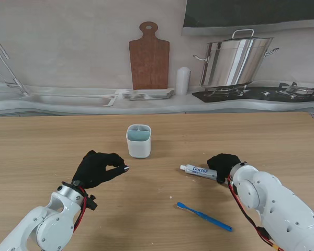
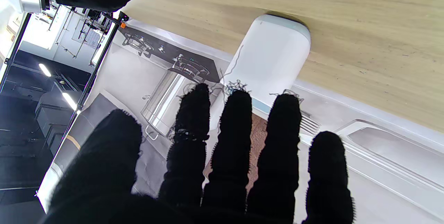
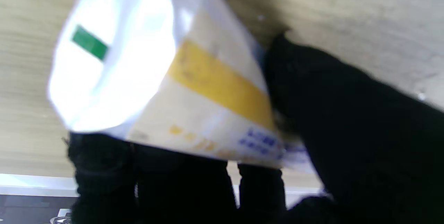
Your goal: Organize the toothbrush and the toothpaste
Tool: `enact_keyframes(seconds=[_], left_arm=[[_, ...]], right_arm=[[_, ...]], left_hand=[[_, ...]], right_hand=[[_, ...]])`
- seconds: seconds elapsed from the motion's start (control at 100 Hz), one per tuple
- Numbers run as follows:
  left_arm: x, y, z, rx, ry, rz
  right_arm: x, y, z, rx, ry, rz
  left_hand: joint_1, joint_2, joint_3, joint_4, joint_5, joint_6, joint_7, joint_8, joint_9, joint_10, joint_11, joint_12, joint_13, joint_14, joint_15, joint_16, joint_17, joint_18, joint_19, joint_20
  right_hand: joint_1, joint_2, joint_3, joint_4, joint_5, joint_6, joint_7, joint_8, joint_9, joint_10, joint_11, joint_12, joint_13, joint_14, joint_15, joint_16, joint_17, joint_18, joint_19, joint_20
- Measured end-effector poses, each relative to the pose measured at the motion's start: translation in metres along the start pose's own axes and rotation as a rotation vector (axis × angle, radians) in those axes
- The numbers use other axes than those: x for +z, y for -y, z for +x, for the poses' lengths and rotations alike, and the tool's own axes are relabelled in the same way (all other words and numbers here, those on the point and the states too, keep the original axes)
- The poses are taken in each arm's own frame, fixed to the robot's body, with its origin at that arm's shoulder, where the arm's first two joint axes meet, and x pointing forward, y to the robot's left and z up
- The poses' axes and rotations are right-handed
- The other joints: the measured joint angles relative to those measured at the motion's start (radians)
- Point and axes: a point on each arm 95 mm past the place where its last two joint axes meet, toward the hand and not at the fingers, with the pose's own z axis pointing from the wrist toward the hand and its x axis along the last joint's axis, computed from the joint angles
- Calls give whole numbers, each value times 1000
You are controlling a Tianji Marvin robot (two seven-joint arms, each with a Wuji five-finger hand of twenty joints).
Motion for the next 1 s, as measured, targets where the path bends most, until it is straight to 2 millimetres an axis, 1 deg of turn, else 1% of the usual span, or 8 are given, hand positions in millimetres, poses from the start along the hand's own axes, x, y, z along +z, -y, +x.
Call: enact_keyframes(seconds=[0.04,0.09,0.14,0.23,0.38,0.47,0.64,1.0], left_arm=[[0,0,0,0,0,0],[0,0,0,0,-1,-1],[0,0,0,-1,-1,-1],[0,0,0,-1,-2,-2],[0,-1,0,-1,-1,-2],[0,-1,0,-2,-1,-2],[0,-1,-1,-3,0,-2],[0,0,-2,-7,6,0]], right_arm=[[0,0,-1,7,1,3],[-1,0,-2,20,5,3],[-2,0,-4,35,10,2],[-5,2,-8,53,12,-3],[-14,5,-12,74,1,-14],[-20,3,-12,84,-4,-26],[-27,-18,-9,89,-31,-78],[-28,-62,6,115,-85,-172]], left_hand=[[0,0,0,0,0,0,0,0,0,0,0,0,0,0,0,0,0,0,0,0],[0,0,0,0,0,0,0,0,0,0,0,0,0,0,0,0,0,0,0,0],[0,0,0,0,0,0,0,0,0,0,0,0,0,0,0,0,0,0,0,0],[0,0,0,0,0,0,0,0,0,0,0,0,0,0,0,0,0,0,0,0],[0,0,0,0,0,0,0,0,0,0,0,0,0,0,0,0,0,0,0,0],[0,0,0,0,0,0,0,0,0,0,0,0,0,0,0,0,0,0,0,0],[0,0,0,0,0,0,0,0,0,0,0,0,0,0,0,0,0,0,0,0],[0,0,0,0,0,0,0,0,0,0,0,0,0,0,0,0,0,0,0,0]], right_hand=[[14,-16,-3,-4,17,0,0,19,11,-7,7,5,13,-7,8,0,24,-2,4,0],[38,-41,-14,-36,43,0,0,24,15,-7,13,15,21,-12,18,0,41,-3,5,0],[42,-42,-23,-37,48,0,0,26,21,-8,15,21,25,-12,28,0,49,-3,5,0],[64,-42,-49,-40,48,0,-1,73,21,-9,24,27,27,-17,49,0,51,-3,5,0],[116,-43,-115,-43,61,-4,-1,93,21,-9,24,41,28,-27,65,0,53,-11,5,0],[140,-43,-123,-43,62,-19,-1,147,21,-15,25,51,38,-39,72,2,61,-13,5,0],[205,-41,-123,-42,65,-66,-15,196,21,-19,29,66,59,-52,89,58,63,-13,2,3],[206,-18,-133,-41,73,-67,-39,185,-11,-19,29,100,60,-60,88,84,64,-13,-9,24]])
